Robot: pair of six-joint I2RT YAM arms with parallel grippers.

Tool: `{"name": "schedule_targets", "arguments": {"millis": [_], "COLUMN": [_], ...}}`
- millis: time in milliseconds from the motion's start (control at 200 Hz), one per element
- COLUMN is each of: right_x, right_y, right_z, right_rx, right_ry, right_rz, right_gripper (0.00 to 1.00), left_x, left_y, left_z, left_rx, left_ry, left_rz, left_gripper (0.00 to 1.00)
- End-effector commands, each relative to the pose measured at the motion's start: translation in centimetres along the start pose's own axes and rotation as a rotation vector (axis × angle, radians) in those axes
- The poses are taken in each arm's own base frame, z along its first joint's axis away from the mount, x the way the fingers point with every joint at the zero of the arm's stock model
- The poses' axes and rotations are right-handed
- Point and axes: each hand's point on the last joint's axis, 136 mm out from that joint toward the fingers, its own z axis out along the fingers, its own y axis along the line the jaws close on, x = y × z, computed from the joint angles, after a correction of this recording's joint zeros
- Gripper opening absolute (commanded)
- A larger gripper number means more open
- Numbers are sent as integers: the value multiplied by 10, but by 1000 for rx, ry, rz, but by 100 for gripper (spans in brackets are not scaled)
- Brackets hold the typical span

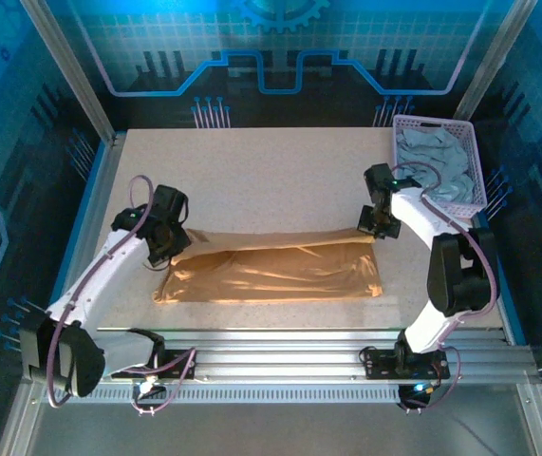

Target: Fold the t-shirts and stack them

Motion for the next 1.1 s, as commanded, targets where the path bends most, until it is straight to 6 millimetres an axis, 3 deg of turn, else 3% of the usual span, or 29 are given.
{"name": "schedule_targets", "arguments": {"millis": [0,640,1065,1095], "right_x": [15,39,53,54], "right_y": [-5,-18,-27,-27], "right_z": [6,3,5,3], "right_rx": [18,87,137,136], "right_ry": [21,35,34,30], "right_rz": [6,-12,-6,-2], "right_gripper": [0,0,0,6], "left_x": [14,46,66,66], "left_y": [14,39,48,49], "left_z": [3,9,25,25], "left_rx": [-44,-147,-218,-221], "left_ry": [22,78,127,129], "left_rz": [-41,-18,14,15], "left_gripper": [0,0,0,0]}}
